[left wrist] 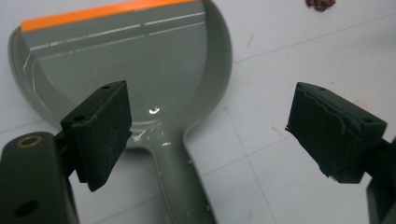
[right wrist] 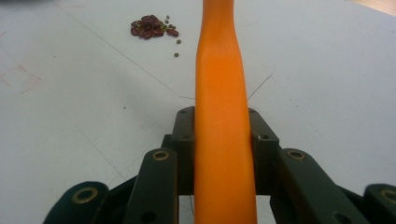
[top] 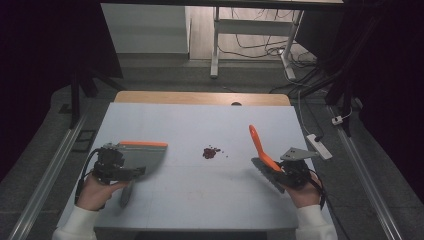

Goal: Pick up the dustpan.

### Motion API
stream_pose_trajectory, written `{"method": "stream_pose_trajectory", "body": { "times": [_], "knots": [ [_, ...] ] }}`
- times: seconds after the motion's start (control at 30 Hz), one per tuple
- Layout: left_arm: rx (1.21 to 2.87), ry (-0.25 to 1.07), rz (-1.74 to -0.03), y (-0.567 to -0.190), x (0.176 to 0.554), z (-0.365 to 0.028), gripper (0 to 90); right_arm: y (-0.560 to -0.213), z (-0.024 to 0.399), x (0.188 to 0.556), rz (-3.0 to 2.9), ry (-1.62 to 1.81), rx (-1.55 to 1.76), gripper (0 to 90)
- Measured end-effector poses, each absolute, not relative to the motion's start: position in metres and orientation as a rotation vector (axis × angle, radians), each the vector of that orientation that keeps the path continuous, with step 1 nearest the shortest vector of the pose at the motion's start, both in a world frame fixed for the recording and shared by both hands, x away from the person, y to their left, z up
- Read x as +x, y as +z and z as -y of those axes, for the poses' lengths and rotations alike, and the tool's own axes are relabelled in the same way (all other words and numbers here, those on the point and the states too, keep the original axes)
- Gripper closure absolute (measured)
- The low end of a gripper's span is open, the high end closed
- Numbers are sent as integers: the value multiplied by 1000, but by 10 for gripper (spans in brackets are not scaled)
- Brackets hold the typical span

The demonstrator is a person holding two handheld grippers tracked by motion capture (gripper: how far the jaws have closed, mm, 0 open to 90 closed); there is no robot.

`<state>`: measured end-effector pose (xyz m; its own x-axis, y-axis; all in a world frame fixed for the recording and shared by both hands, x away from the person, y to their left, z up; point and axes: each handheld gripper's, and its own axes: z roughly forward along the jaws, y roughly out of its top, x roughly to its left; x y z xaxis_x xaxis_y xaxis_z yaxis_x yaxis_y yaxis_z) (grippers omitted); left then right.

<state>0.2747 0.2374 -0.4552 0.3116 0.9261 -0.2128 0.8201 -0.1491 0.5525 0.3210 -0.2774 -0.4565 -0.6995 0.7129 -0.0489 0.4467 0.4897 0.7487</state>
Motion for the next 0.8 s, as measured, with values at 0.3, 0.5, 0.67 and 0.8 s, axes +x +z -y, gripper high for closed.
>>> {"method": "stream_pose_trajectory", "body": {
  "times": [0.3, 0.5, 0.67, 0.8],
  "knots": [
    [1990, 136, -1650, -473, 272, -248, 139, -457, 274, 323, -2397, 1047, 953, 699],
    [1978, 101, -1684, -482, 273, -250, 136, -459, 273, 325, -2405, 1044, 959, 699],
    [2006, 46, -1697, -490, 273, -251, 139, -459, 272, 325, -2407, 1043, 957, 699],
    [2021, 25, -1698, -494, 274, -249, 140, -459, 273, 325, -2409, 1039, 956, 699]
  ]
}}
